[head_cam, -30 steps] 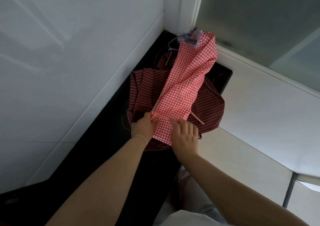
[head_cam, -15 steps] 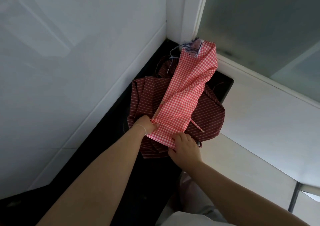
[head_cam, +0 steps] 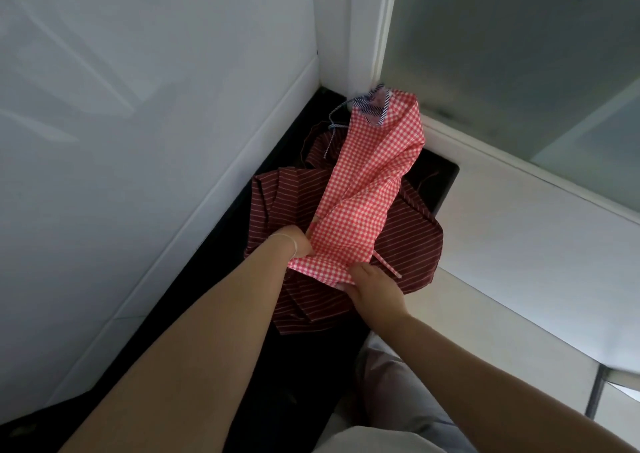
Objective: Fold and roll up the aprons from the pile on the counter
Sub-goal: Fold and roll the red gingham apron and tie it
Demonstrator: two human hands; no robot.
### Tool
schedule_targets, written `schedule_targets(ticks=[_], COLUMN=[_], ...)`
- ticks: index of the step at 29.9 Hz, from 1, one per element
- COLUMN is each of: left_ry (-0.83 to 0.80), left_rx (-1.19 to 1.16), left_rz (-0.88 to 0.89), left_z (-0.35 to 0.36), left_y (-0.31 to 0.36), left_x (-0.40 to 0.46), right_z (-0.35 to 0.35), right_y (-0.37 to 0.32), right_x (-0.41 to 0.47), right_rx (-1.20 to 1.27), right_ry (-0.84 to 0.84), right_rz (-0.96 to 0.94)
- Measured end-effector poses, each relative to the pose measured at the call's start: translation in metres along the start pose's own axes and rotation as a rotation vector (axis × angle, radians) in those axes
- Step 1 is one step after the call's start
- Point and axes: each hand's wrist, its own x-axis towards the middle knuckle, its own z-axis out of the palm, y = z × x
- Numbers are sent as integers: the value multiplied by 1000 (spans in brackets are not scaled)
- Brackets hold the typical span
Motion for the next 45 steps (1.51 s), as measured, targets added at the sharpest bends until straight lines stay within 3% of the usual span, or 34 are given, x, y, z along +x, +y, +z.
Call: schedule_targets(ticks=[2, 4, 5, 7, 11, 13, 16, 19, 21, 23, 26, 37, 40, 45], left_ry=[281, 591, 630, 544, 805, 726, 599, 542, 528, 529, 504, 429, 333, 197], left_rx=[-9, -24, -37, -36, 423, 576, 620, 576, 521, 476, 380, 119, -165, -726], left_rz=[105, 389, 518, 647, 883, 984, 916, 850, 830, 815, 816, 831, 740, 536], left_z=[-3, -1, 3, 10, 29, 36, 40, 41, 39, 38, 34, 20, 32, 36], left_y=[4, 10, 6, 8, -3, -8, -13, -5, 2, 6, 11, -7, -18, -21], left_x=[1, 3, 3, 5, 14, 20, 30, 28, 27, 29, 28, 2, -14, -23], right_z=[-16, -32, -37, -47, -55, -57, -61, -55, -40, -22, 0, -41, -51, -53], right_y=[6, 16, 18, 31, 40, 43, 43, 36, 31, 25, 28, 38, 35, 33], right_x=[19, 37, 44, 58, 80, 89, 91, 76, 60, 45, 36, 32, 20, 26], right_rx=[127, 262, 340, 437, 626, 706, 658, 200, -123, -210, -184, 3, 202, 589], right_ry=[-204, -364, -410, -449, -542, -618, -593, -288, 69, 180, 32, -37, -190, -315], right_rz=[145, 236, 258, 296, 405, 494, 551, 503, 247, 8, -69, -124, -43, 269])
